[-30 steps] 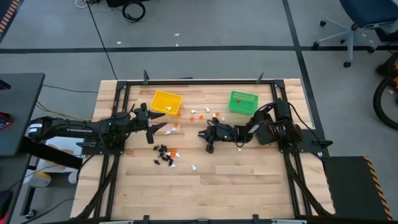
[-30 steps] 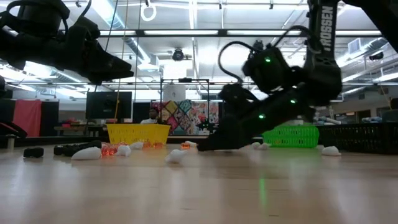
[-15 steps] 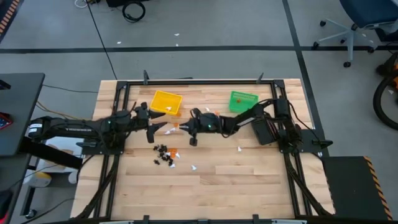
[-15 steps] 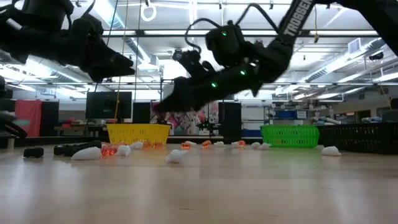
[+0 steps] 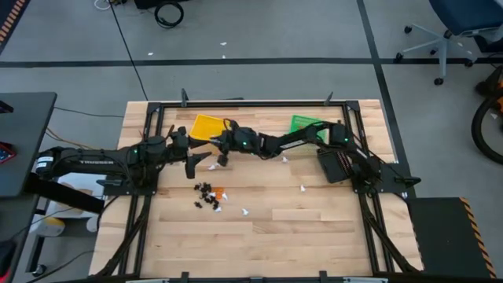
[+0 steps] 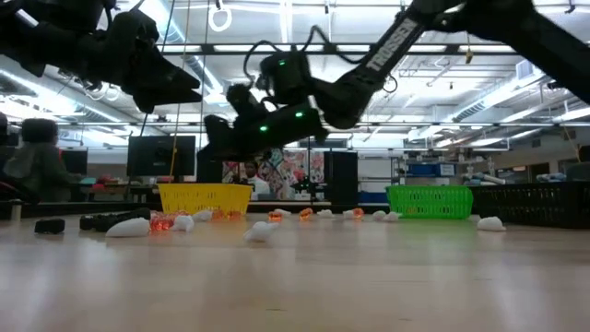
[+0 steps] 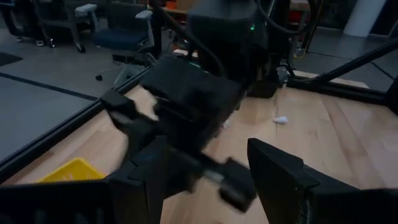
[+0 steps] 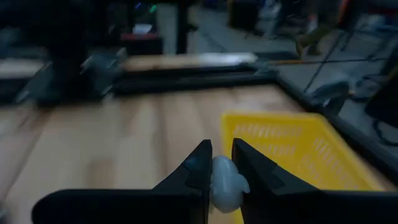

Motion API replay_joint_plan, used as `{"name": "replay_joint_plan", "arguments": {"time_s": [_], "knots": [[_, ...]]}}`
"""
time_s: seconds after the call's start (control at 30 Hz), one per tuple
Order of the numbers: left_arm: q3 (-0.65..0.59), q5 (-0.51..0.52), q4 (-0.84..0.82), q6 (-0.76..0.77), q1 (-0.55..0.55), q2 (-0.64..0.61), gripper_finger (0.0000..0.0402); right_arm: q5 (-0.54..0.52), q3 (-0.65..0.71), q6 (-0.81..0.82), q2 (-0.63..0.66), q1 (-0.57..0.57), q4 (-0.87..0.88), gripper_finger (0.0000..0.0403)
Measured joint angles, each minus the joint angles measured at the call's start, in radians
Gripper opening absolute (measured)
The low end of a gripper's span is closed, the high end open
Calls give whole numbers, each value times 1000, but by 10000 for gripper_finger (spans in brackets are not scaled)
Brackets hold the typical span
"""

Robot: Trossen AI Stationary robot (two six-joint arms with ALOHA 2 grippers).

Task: Sort Halloween decoration
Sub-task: Put the white ghost toy into the yellow bin, then put the orange pumpkin toy into the green bin

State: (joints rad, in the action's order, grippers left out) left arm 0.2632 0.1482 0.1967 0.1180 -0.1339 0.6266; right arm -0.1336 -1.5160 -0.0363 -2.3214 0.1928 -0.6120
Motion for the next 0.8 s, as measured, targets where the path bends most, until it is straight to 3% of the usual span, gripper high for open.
{"name": "replay_joint_plan", "arguments": {"time_s": [0.23, 0.6, 0.8], "knots": [[0, 20, -13, 3, -1, -6, 196, -95, -143, 76, -69, 34, 165, 68], [0, 21, -40, 3, -1, -5, 196, 65, -148, 110, -44, 72, 232, 132], [0, 22, -68, 11, -1, -5, 196, -6, -126, -15, 81, 37, 429, 130]]}}
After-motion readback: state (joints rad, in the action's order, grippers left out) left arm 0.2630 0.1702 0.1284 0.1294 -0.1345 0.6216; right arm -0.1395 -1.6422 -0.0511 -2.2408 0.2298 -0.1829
